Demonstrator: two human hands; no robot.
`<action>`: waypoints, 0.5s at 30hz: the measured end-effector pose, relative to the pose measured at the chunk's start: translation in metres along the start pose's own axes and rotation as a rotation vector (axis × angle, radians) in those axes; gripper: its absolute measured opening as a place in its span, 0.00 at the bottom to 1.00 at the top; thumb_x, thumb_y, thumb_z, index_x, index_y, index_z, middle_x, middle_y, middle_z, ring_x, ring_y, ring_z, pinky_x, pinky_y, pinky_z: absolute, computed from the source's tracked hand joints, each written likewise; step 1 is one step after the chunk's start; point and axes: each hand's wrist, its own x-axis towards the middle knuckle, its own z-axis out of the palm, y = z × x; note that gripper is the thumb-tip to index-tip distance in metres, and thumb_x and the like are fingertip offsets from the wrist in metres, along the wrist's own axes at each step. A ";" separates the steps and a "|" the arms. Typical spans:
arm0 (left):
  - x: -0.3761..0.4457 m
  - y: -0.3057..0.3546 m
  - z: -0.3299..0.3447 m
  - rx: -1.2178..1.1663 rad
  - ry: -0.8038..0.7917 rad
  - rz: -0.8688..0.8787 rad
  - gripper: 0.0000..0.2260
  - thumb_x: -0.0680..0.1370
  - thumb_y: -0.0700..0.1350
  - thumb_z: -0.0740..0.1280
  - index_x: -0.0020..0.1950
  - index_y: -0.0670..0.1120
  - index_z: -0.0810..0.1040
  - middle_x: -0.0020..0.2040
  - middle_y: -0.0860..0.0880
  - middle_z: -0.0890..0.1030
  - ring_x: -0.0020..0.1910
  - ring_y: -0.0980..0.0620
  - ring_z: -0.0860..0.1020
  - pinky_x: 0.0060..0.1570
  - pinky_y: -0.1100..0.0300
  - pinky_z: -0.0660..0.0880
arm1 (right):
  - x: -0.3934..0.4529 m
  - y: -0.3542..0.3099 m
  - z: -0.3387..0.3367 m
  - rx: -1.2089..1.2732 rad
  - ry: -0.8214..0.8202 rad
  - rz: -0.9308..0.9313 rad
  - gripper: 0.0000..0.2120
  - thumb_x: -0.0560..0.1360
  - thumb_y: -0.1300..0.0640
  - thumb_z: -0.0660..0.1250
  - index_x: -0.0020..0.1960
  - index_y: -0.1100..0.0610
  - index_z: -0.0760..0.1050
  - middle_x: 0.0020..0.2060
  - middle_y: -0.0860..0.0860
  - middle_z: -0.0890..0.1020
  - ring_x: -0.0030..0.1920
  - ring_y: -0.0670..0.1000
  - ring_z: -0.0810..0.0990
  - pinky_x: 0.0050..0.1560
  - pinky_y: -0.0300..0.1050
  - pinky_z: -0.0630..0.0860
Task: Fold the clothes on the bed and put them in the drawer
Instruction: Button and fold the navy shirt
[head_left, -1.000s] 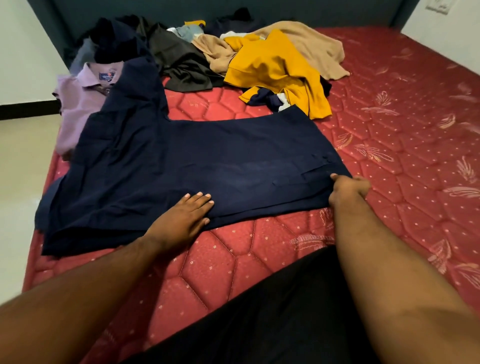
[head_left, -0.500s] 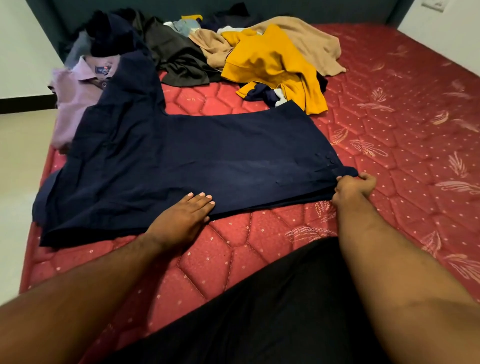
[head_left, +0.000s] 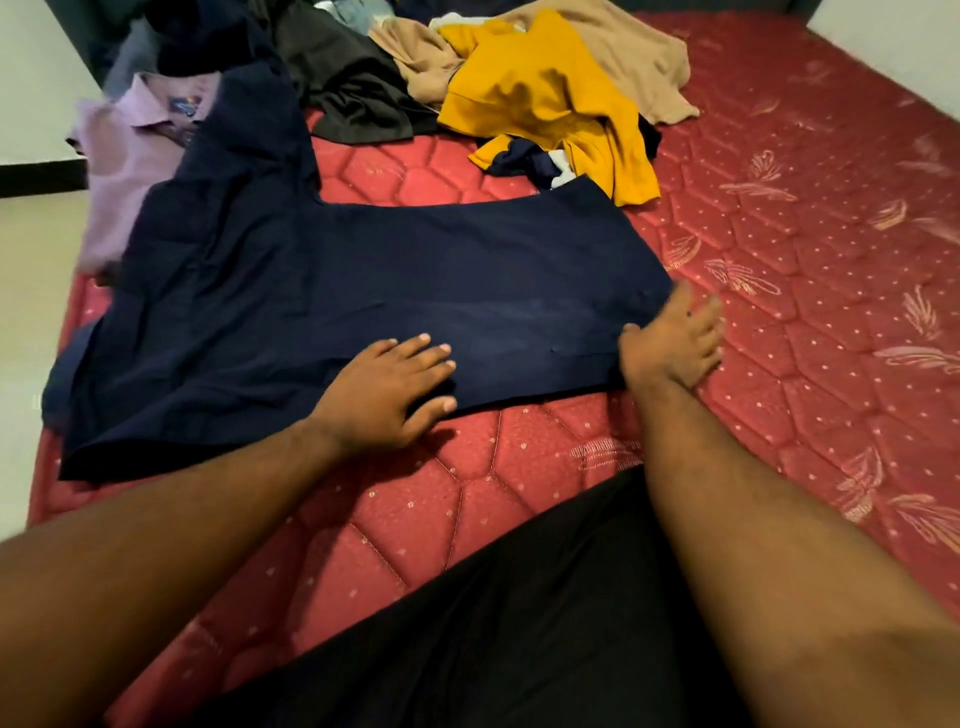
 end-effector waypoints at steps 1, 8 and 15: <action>0.015 0.006 -0.003 -0.024 -0.031 -0.058 0.29 0.79 0.60 0.50 0.67 0.44 0.77 0.69 0.45 0.75 0.70 0.44 0.71 0.65 0.45 0.69 | -0.005 -0.007 0.009 -0.036 -0.043 -0.142 0.34 0.72 0.52 0.70 0.74 0.50 0.60 0.75 0.58 0.59 0.74 0.61 0.57 0.72 0.62 0.57; 0.056 0.001 0.032 -0.078 -0.199 -0.461 0.36 0.78 0.69 0.47 0.80 0.51 0.49 0.81 0.54 0.49 0.79 0.50 0.46 0.76 0.41 0.42 | -0.007 -0.018 0.056 -0.215 -0.496 -0.634 0.28 0.79 0.35 0.50 0.77 0.41 0.52 0.79 0.46 0.51 0.78 0.52 0.45 0.74 0.63 0.41; 0.067 0.005 0.037 -0.105 -0.211 -0.593 0.42 0.74 0.75 0.44 0.80 0.51 0.47 0.80 0.55 0.46 0.79 0.50 0.43 0.72 0.34 0.38 | 0.000 -0.013 0.064 -0.258 -0.455 -0.627 0.28 0.79 0.35 0.44 0.78 0.40 0.48 0.78 0.43 0.48 0.78 0.48 0.43 0.74 0.63 0.38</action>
